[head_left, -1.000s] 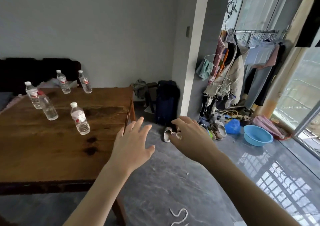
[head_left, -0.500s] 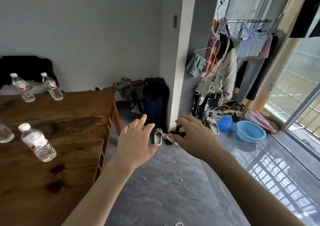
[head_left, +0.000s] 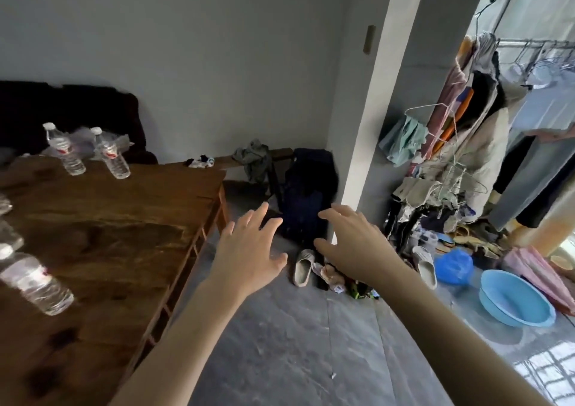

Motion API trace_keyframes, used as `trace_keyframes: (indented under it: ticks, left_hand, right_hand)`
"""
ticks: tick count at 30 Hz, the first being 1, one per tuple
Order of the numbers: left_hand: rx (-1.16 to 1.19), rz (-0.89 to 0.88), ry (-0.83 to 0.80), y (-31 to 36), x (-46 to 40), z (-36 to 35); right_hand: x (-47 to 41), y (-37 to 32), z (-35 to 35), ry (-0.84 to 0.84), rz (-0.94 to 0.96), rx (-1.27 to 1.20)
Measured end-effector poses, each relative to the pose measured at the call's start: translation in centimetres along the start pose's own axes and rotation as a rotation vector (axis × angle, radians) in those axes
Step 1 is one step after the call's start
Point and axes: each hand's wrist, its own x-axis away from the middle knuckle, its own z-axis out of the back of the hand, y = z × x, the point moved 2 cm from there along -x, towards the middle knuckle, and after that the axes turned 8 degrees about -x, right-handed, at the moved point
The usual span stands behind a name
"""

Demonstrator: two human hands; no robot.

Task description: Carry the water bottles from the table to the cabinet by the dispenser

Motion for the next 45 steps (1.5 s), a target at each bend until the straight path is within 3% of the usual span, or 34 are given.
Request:
trace_keyframes:
  ticks: [10,24,35,45]
  left_hand:
    - [0.05,0.26,-0.093,-6.8,-7.9,-2.4]
    - [0.138,0.531,-0.112,-21.7,-19.4,-3.1]
    - [0.248,0.822,-0.196,-28.0,-17.9,-7.9]
    - [0.373,1.281,-0.2,-30.4,-12.1,-11.4]
  right_hand:
    - [-13.1,-1.9,-2.3,-0.149,0.169,-0.023]
    - [-33.0,-12.6,-4.9,-0.239,0.387,0.051]
    - [-41.2,-21.4,-13.9,-0.498,0.623,0.078]
    - [-43.4,-30.5,-22.0,-0.842,1.089,0.109]
